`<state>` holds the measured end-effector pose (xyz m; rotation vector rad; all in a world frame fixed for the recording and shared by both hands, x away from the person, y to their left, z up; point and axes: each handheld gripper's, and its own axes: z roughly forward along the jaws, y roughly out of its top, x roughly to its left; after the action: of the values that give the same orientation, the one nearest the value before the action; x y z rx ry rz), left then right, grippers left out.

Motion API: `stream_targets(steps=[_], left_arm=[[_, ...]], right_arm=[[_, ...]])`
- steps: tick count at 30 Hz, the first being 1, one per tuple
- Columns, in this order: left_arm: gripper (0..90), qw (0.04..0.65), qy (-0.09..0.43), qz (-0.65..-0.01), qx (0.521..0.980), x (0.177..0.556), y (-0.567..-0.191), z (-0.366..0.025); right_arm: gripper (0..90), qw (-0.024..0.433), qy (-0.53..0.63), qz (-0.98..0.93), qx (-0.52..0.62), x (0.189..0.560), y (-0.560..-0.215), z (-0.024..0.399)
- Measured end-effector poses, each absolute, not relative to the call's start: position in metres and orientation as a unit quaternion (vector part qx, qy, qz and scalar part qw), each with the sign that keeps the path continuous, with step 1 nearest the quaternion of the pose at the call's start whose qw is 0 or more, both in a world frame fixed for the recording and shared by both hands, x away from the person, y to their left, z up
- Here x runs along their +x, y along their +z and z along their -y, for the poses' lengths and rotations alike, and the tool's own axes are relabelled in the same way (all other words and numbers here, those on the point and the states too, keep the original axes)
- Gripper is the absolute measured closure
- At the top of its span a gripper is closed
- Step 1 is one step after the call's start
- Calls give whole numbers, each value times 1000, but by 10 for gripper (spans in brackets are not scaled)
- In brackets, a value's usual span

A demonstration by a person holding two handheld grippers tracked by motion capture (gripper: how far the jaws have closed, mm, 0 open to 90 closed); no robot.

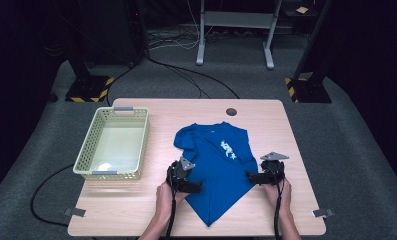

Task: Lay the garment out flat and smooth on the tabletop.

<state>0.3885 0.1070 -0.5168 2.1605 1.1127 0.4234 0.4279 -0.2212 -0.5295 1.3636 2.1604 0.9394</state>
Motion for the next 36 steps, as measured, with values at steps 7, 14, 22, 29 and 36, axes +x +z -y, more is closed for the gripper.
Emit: stream_targets(steps=[7, 14, 22, 29, 36], left_arm=[[138, 344, 180, -426, 817, 374, -526, -105], [138, 358, 193, -429, 806, 366, -530, -106], [138, 357, 196, -433, 804, 361, -530, -107], [138, 358, 195, -435, 803, 360, -530, -107], [138, 357, 195, -434, 804, 360, -530, -107]], right_arm=[[40, 207, 338, -777, 489, 428, -529, 221], [38, 205, 336, -778, 489, 429, -529, 221], [45, 200, 347, -772, 494, 436, -518, 223], [80, 210, 352, -775, 480, 455, -490, 202], [295, 207, 336, -788, 472, 487, -483, 170]])
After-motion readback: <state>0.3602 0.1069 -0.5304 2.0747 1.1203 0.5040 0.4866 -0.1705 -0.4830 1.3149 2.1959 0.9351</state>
